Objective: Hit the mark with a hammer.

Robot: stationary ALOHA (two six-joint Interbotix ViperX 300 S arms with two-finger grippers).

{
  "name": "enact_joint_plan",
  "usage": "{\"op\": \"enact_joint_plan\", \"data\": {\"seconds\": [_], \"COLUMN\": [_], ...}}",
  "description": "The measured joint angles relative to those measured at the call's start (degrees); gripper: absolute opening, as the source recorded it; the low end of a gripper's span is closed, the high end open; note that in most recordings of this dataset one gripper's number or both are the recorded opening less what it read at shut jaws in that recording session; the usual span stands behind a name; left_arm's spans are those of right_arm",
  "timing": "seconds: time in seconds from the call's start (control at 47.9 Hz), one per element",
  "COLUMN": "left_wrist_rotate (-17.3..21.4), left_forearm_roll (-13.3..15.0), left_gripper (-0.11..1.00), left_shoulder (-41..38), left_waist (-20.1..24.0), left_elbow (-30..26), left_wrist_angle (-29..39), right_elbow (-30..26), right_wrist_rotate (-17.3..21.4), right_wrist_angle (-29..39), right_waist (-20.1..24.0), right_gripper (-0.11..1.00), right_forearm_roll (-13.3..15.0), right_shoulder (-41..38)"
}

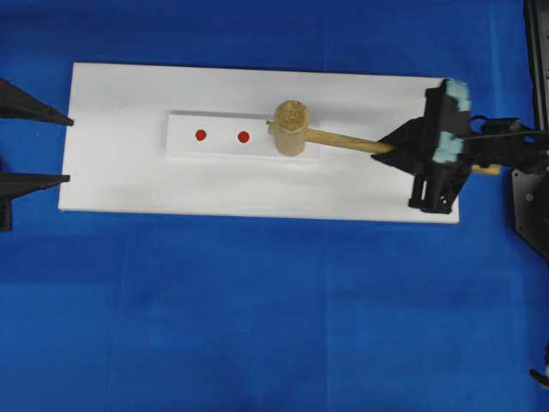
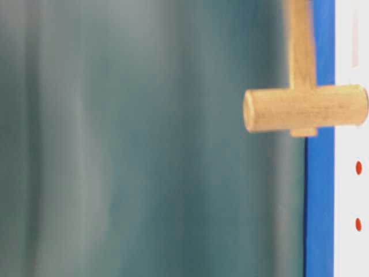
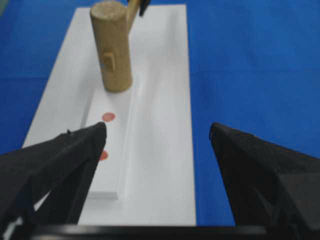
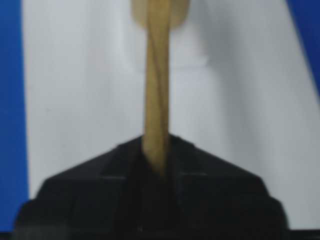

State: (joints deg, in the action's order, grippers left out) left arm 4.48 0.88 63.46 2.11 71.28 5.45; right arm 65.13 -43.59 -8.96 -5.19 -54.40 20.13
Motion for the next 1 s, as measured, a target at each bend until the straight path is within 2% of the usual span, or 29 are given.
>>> {"op": "enact_joint_plan", "data": {"seconds": [0.188, 0.543, 0.794, 1.003], "left_wrist_rotate": [0.0, 0.0, 0.0, 0.0], "left_forearm_roll": [0.0, 0.0, 0.0, 0.0], "left_gripper": [0.82, 0.82, 0.82, 0.82], "left_shoulder": [0.0, 0.0, 0.0, 0.0], "left_waist": [0.0, 0.0, 0.0, 0.0], "left_elbow": [0.0, 0.09, 0.09, 0.09], "left_wrist_angle": [0.0, 0.0, 0.0, 0.0], "right_elbow": [-0.18, 0.26, 0.09, 0.0], "right_wrist_rotate": [0.0, -0.7, -0.88, -0.88], "right_wrist_angle": [-0.18, -2.37, -2.29, -1.41], "right_waist": [0.0, 0.0, 0.09, 0.09], "right_gripper": [0.02, 0.02, 0.02, 0.02], "right_forearm_roll": [-0.26, -0.35, 1.85, 2.02], "right_shoulder": [-0.7, 6.06, 15.12, 16.0]}}
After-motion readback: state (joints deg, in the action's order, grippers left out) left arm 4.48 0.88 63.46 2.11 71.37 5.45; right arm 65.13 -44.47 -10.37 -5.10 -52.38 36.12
